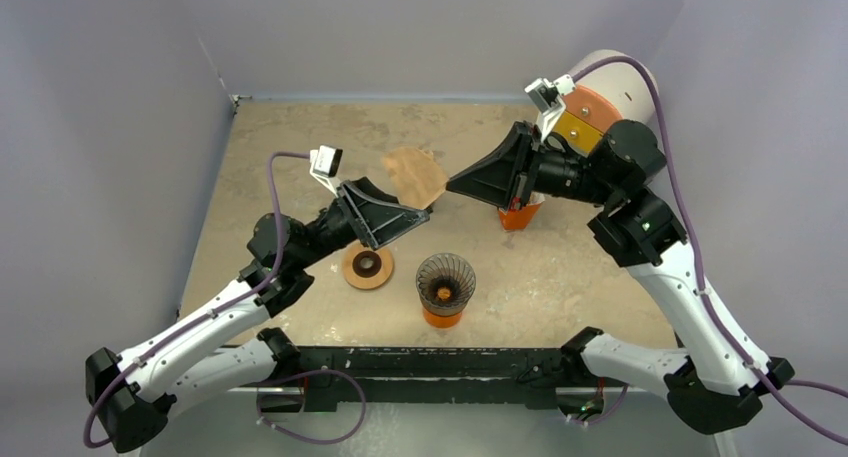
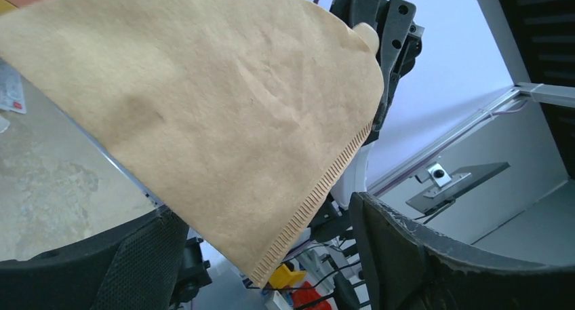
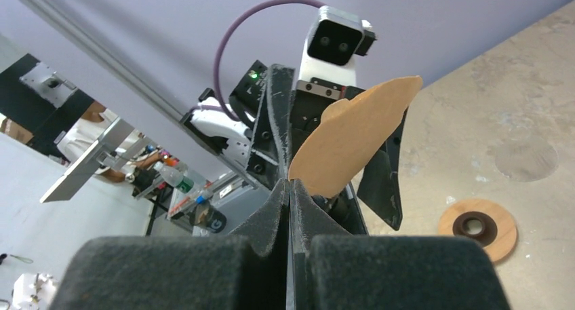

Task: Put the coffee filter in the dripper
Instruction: Place the coffee filter in the coffee dripper.

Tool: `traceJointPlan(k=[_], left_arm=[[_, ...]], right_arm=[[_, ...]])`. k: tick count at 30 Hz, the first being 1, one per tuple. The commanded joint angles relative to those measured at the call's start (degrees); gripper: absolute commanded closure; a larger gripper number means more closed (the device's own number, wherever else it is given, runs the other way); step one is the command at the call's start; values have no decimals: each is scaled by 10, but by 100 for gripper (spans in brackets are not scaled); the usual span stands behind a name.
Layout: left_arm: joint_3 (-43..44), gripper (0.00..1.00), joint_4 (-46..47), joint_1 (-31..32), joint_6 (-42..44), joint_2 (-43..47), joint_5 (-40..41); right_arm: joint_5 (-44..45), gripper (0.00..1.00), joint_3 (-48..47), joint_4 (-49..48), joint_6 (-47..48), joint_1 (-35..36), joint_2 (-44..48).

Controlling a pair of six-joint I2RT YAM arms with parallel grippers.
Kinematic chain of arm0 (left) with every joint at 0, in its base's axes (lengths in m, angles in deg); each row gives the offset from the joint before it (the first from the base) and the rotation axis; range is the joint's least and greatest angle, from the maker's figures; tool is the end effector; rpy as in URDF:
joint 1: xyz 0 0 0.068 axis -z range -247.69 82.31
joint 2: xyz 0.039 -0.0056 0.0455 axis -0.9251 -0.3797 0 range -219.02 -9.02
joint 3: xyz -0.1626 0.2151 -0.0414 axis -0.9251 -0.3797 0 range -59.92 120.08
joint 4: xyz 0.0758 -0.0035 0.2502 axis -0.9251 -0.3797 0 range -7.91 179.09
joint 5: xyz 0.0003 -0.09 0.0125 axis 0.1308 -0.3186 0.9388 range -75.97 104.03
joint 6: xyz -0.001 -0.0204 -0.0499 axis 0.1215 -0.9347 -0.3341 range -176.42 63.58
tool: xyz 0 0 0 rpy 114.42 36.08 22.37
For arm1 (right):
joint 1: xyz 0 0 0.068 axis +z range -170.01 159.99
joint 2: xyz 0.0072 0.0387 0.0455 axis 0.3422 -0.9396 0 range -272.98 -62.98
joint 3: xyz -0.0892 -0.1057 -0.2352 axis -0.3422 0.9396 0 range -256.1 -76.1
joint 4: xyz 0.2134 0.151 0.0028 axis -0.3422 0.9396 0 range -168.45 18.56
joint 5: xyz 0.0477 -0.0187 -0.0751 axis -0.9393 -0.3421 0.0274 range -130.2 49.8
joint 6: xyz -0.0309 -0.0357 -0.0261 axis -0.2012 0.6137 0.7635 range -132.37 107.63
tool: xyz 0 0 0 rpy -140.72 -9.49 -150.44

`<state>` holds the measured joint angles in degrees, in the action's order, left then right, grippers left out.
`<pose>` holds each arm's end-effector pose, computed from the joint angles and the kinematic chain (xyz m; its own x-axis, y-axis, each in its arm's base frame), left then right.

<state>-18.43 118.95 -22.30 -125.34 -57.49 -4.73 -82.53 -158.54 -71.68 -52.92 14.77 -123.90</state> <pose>0.1286 -0.1465 0.3828 -0.7249 -0.5233 -0.4480 0.5721 -0.0951 -0.8146 0.1461 0.1308 0.5154 -0.4630 0.2637 -0.8462 -0.8627 0.0848 0.4985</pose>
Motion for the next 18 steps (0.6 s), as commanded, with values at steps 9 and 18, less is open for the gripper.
traceJointPlan(k=[9,18], left_arm=[[-6,35,131,-4,-22,-9,-47],[1,63,145,-4,-20,-11,-69]], right_arm=[[-36,100,36,-64,-21,3,57],[-6,100,61,-46,-7,3,87]])
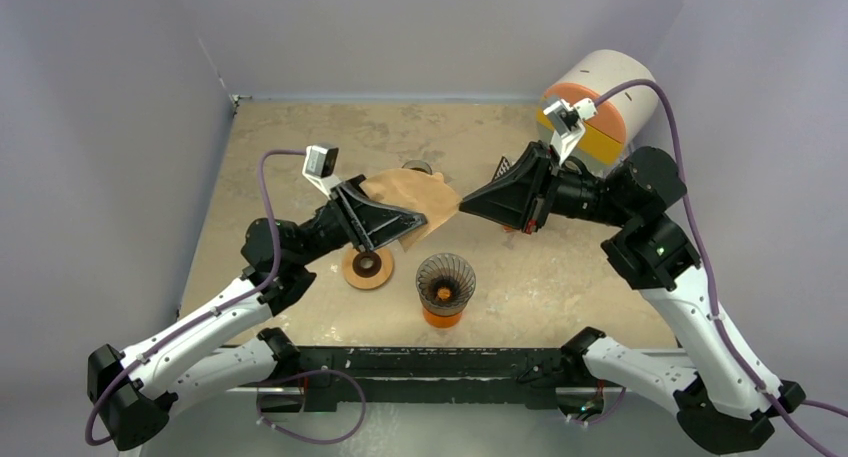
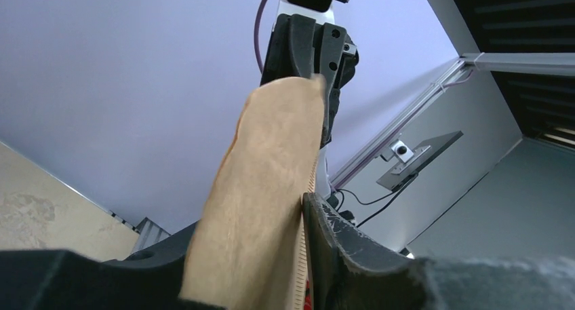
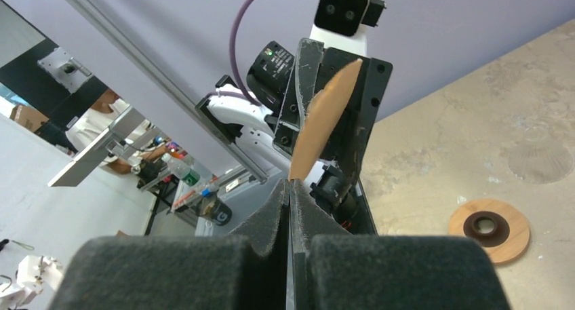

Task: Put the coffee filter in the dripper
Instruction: Place the coffee filter in the coffee dripper.

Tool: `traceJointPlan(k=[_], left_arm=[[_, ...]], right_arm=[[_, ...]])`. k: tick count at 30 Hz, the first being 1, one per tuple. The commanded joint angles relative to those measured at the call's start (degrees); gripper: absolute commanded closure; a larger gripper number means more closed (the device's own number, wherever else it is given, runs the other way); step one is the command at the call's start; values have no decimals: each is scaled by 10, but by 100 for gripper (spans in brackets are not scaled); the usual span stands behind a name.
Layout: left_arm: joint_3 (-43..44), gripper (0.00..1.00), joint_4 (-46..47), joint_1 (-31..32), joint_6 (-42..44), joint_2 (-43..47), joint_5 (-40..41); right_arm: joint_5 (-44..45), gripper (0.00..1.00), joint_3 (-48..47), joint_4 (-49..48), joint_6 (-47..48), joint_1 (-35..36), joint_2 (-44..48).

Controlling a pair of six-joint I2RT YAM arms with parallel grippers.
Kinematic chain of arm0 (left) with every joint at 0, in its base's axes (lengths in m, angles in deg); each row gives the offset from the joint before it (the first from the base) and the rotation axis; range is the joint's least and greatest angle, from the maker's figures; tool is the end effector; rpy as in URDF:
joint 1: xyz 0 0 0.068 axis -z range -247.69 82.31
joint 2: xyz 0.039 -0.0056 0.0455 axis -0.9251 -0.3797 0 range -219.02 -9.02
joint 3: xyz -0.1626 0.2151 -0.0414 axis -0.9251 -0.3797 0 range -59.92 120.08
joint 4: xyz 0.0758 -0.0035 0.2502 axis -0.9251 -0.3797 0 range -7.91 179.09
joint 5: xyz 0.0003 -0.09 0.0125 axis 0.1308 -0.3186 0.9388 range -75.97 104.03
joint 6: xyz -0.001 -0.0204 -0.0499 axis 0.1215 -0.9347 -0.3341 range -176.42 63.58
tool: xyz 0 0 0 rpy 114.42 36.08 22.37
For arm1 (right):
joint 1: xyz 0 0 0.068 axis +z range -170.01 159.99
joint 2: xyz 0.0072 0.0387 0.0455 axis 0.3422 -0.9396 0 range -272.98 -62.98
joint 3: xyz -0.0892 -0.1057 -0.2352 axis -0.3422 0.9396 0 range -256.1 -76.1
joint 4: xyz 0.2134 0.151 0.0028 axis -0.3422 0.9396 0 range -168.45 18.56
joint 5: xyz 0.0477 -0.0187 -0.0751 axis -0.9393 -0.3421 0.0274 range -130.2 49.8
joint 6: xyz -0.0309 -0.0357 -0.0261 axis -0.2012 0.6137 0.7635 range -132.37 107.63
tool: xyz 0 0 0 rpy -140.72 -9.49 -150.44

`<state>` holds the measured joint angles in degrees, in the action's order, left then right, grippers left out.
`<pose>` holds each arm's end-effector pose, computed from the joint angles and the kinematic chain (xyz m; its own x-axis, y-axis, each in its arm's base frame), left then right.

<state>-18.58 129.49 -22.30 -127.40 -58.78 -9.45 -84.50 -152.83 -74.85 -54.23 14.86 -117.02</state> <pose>0.1241 -0.1459 0.3950 -0.7204 -0.5045 -0.4759 0.6418 -0.2251 -0.7331 0.1186 0.1130 0.5096 -0.4346 0.2794 -0.8562 -0.8871 0.0316 0.4606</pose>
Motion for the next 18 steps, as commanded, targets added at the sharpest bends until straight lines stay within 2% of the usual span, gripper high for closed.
traceJointPlan(k=[1,9,18], left_arm=[[2,67,40,-3,0,3,-22],[-7,97,25,-3,10,26,-23],[1,100,6,-4,32,33,-35]], right_arm=[[21,100,5,-11,9,2,22],[76,100,24,0,17,2,46],[76,100,39,-9,15,2,46]])
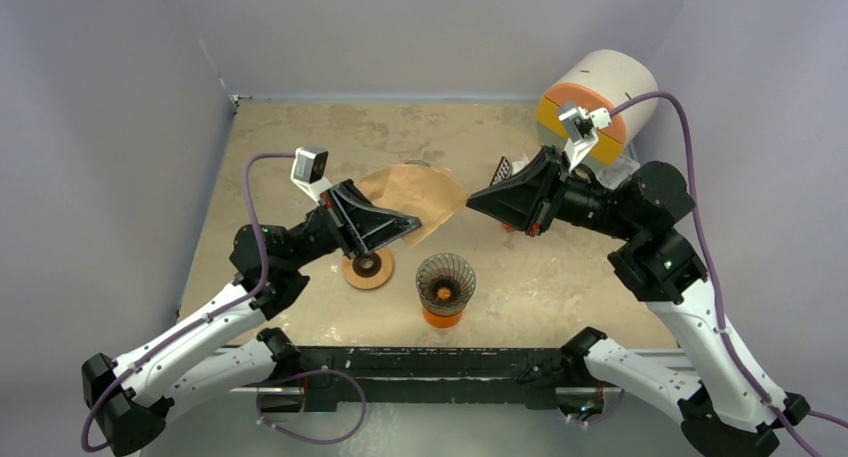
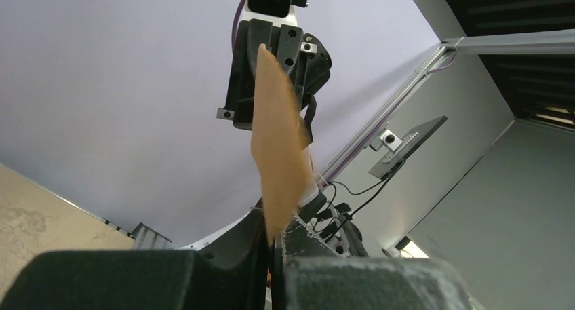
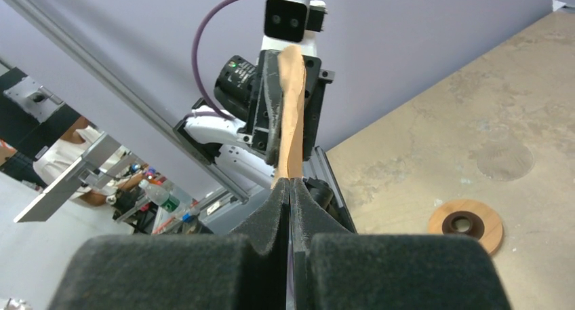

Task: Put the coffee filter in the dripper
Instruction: Place the coffee filter in the coffee dripper.

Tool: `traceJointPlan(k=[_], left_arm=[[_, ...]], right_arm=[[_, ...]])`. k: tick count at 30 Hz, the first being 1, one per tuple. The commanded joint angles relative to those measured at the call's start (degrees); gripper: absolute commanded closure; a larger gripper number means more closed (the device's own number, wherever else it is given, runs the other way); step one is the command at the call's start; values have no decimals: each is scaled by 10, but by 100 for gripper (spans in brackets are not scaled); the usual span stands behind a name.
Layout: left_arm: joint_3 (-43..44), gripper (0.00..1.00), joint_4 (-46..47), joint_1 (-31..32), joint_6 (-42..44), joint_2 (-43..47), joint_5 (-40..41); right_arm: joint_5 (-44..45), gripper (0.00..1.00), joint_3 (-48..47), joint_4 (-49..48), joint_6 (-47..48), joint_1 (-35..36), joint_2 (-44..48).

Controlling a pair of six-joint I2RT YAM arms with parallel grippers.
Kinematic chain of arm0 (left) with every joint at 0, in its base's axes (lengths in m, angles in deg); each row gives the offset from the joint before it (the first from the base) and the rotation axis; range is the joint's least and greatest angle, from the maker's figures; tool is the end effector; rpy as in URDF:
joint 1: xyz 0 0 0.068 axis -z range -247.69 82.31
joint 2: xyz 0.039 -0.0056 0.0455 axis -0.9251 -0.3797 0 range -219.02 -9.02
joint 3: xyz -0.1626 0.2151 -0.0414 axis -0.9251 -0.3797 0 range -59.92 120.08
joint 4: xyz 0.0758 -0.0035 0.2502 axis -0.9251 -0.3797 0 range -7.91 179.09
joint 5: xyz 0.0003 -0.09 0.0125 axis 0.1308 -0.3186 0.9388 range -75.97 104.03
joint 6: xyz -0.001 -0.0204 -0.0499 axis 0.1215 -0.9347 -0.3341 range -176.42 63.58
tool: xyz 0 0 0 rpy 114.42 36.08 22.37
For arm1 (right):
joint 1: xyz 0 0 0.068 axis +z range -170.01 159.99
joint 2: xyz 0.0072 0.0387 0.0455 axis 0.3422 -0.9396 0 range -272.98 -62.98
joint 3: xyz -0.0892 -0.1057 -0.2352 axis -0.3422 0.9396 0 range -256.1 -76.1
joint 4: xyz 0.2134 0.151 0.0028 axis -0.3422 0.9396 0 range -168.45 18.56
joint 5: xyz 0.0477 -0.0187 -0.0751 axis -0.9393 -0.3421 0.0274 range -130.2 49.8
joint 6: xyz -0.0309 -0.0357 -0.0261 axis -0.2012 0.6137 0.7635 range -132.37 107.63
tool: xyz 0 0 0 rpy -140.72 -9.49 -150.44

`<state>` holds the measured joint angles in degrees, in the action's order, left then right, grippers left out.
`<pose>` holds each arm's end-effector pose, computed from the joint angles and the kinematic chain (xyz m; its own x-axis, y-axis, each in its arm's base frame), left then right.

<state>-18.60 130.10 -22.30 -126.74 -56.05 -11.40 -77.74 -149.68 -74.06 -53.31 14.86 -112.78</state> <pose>0.1131 -0.1363 0.4033 -0.7004 -0.5009 -0.5085 0.6816 -0.2579 -0.6848 0.1074 0.1014 0.5027 -0.4003 0.3545 -0.8450 -0.8771 0.1189 0.4654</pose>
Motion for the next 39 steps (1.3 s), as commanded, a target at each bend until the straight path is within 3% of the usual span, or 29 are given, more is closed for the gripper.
traceJointPlan(k=[1,3,8,11,17,23,29,39], left_arm=[[5,100,-8,-3,33,5,-19],[12,100,-32,-3,54,8,-24],[16,100,-94,-3,132,22,-38],[26,100,-149,-4,193,28,-61],[55,100,-265,-3,312,42,-92],[69,100,-359,-3,422,81,-102],[122,100,-477,-3,493,93,-145],[172,100,-572,-3,456,65,-203]], right_arm=[[6,100,9,-17,7,2,3],[3,100,8,-11,13,3,1],[21,72,-2,38,55,3,6],[26,59,-12,76,84,2,6],[34,45,-37,161,144,2,7],[40,42,-74,210,217,2,2],[-54,45,-105,246,283,2,-14],[-156,46,-126,260,308,3,-57]])
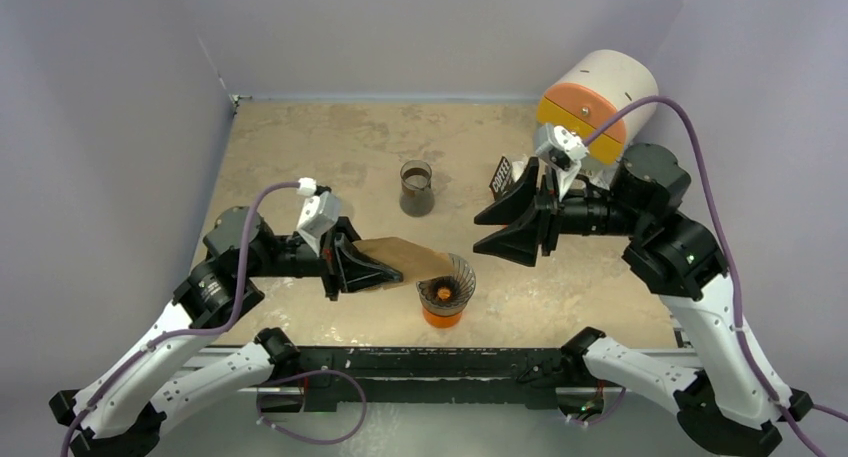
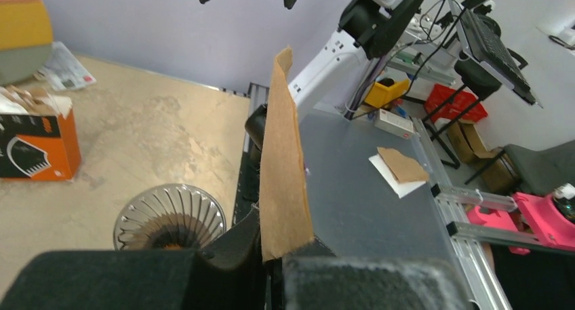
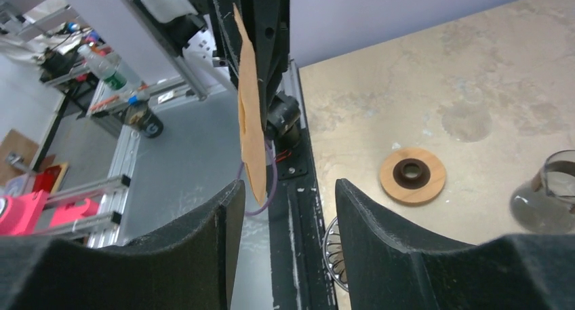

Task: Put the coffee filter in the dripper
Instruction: Place the coffee filter in the coffee dripper.

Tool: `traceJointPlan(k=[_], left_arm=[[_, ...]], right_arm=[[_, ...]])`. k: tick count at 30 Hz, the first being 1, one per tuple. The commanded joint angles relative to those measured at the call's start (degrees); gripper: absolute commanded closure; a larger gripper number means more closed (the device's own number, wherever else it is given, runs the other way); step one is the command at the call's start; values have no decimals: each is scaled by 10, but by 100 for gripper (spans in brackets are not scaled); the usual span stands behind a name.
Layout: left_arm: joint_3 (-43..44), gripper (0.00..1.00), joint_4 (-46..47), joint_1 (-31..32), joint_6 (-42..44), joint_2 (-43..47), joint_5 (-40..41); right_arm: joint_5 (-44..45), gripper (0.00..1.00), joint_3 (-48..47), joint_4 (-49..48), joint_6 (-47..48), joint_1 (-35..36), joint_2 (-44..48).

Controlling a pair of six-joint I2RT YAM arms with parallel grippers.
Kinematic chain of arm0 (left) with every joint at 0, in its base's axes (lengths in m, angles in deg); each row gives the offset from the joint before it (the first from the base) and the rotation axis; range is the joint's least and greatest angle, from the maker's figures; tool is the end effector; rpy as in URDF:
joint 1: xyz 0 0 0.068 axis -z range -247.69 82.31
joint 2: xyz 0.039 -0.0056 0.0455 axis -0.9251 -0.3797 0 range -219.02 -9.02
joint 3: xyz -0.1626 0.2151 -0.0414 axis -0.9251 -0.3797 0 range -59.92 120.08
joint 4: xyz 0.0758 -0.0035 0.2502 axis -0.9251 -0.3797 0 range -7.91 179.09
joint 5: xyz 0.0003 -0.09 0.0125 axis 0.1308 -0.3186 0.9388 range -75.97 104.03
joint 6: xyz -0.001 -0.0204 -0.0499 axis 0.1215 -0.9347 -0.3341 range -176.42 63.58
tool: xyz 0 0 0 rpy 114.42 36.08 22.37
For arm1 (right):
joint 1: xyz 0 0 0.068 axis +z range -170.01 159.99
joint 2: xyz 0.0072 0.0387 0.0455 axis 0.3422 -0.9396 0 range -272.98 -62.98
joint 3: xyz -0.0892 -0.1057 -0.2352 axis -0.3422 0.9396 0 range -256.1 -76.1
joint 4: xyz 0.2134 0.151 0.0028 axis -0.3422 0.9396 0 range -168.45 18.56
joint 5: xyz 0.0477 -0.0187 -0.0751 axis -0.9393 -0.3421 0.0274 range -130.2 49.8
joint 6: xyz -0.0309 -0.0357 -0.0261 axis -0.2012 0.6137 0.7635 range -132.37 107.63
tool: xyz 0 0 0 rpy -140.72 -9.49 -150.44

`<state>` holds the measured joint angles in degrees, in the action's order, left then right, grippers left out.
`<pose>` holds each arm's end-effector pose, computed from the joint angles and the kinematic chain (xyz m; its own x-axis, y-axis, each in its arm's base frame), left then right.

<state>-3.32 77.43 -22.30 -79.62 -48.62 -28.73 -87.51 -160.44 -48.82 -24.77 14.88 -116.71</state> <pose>0.0762 -0.1116 0.4201 -0.3328 -0.0746 -0.9400 0.9425 0.0054 -0.3341 0.1017 0.1029 0.5044 -0.1991 0.0388 -0.9792 -0.9705 0.1306 0.2025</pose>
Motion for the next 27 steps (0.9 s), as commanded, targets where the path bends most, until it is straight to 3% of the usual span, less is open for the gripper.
traceJointPlan(k=[1,12,27], left_arm=[[17,100,-45,-3,-27,-10,-29],[-29,100,-63,-4,-103,5,-28],[-50,100,-76,-3,-116,13,-18]], right_arm=[[-64,46,-18,7,22,3,-21],[-114,48,51,-35,-1,14,-37],[-83,57,123,-84,-27,66,-38]])
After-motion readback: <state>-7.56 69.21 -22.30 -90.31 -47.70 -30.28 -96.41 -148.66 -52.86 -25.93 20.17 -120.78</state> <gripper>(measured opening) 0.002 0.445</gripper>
